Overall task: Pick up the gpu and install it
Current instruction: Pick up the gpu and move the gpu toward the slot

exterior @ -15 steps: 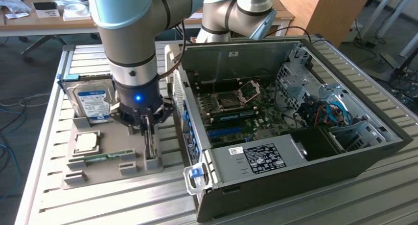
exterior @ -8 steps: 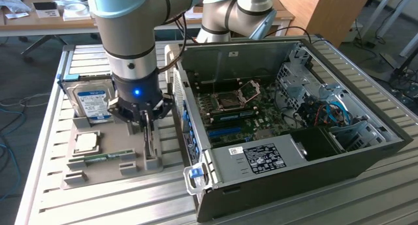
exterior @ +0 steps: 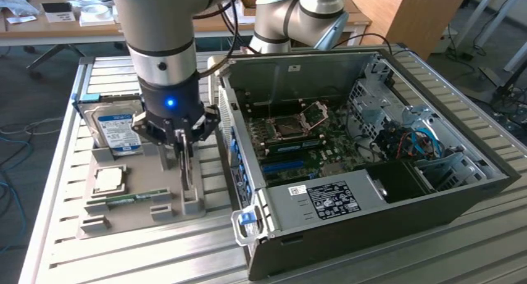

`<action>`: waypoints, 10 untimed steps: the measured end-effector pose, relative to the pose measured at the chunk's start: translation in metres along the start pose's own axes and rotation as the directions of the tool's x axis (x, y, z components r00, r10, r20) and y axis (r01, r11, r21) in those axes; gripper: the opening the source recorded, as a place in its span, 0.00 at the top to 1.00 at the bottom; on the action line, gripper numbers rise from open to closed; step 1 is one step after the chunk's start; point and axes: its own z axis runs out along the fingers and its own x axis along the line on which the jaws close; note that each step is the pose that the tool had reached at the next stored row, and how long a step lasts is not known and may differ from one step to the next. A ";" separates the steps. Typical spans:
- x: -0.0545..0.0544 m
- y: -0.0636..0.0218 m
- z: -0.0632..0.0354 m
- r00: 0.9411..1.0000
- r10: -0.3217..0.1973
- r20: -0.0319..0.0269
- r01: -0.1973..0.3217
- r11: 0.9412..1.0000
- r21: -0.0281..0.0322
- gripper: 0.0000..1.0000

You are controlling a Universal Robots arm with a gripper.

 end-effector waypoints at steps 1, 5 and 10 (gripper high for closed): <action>0.000 0.0001 -0.0028 1.000 0.000 0.000 0.000 1.000 0.000 0.73; 0.000 0.0006 -0.0132 1.000 -0.001 0.001 0.001 1.000 -0.001 0.73; -0.001 0.0011 -0.0259 1.000 -0.006 0.002 0.006 1.000 -0.003 0.73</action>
